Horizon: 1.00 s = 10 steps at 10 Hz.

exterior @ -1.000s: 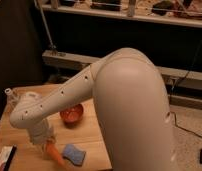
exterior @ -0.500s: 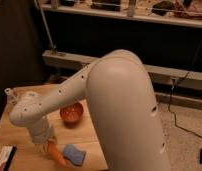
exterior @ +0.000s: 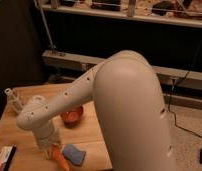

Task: Place the pepper on the white sponge

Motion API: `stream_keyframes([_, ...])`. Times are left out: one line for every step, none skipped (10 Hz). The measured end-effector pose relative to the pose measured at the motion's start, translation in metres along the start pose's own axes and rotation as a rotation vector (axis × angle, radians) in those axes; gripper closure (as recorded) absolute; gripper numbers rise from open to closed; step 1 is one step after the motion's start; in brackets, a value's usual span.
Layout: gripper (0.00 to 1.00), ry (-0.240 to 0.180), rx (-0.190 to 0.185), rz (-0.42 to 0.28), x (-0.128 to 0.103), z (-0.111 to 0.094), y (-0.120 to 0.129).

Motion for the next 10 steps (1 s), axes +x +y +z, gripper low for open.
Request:
stream_keyframes([0.8,0.004,-0.002,0.009,0.004,0.002,-0.002])
stream_keyframes([0.8,0.004,-0.003,0.013,0.005,0.004,-0.003])
stream_keyframes([0.8,0.004,-0.005,0.019,0.006,0.005,-0.004])
stream_keyframes([0.8,0.002,-0.008,0.027,0.007,0.007,-0.006])
stream_keyframes([0.8,0.0,-0.012,0.035,0.009,0.009,-0.008])
stream_keyframes([0.8,-0.002,-0.015,0.043,0.01,0.012,-0.01])
stream_keyframes([0.8,-0.001,-0.017,0.049,0.013,0.014,-0.011])
stream_keyframes([0.8,-0.002,-0.024,0.058,0.016,0.019,-0.012])
stream_keyframes([0.8,-0.004,-0.028,0.062,0.018,0.021,-0.013])
stream_keyframes([0.8,-0.009,-0.031,0.063,0.018,0.023,-0.014])
